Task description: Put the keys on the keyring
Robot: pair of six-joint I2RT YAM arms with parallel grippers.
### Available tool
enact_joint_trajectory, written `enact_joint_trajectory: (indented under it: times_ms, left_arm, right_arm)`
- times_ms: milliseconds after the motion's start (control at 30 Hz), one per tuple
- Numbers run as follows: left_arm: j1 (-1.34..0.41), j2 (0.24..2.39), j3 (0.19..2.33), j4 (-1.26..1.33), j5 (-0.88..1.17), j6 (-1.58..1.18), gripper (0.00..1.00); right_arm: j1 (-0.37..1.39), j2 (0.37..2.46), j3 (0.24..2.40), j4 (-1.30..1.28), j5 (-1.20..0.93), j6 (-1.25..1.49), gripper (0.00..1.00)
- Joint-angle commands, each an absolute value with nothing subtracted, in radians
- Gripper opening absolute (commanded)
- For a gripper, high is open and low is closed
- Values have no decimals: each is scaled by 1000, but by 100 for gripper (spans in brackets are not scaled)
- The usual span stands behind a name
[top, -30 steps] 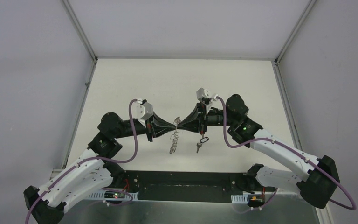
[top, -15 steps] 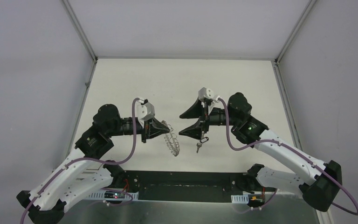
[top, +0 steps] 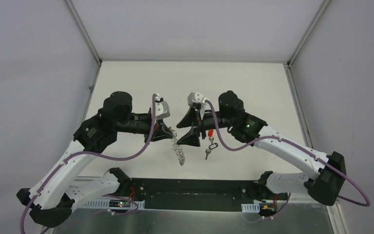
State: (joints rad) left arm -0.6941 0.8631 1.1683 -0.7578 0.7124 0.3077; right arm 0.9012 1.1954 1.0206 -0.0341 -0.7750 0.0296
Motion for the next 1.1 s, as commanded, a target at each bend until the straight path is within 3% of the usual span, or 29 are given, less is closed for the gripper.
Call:
enact_joint_trajectory:
  times_ms: [0, 833, 867, 900, 1000, 1067]
  left_arm:
    - [-701, 877, 1252, -836, 726, 362, 0]
    - [-701, 857, 1223, -842, 728, 348, 0]
    - [-701, 855, 1221, -842, 725, 348, 0]
    - [-701, 852, 1221, -842, 722, 348, 0]
    - [-701, 849, 1218, -842, 713, 347, 0]
    - [-701, 847, 1217, -842, 709, 348, 0]
  right_arm:
    - [930, 1225, 1094, -35, -792, 8, 72]
    - [968, 1222, 1093, -12, -792, 8, 72]
    - [968, 1212, 1088, -10, -796, 5, 61]
    - [968, 1204, 1082, -11, -731, -51, 36]
    - [968, 1189, 1072, -14, -710, -64, 32]
    - [968, 1179, 1066, -14, -694, -67, 38]
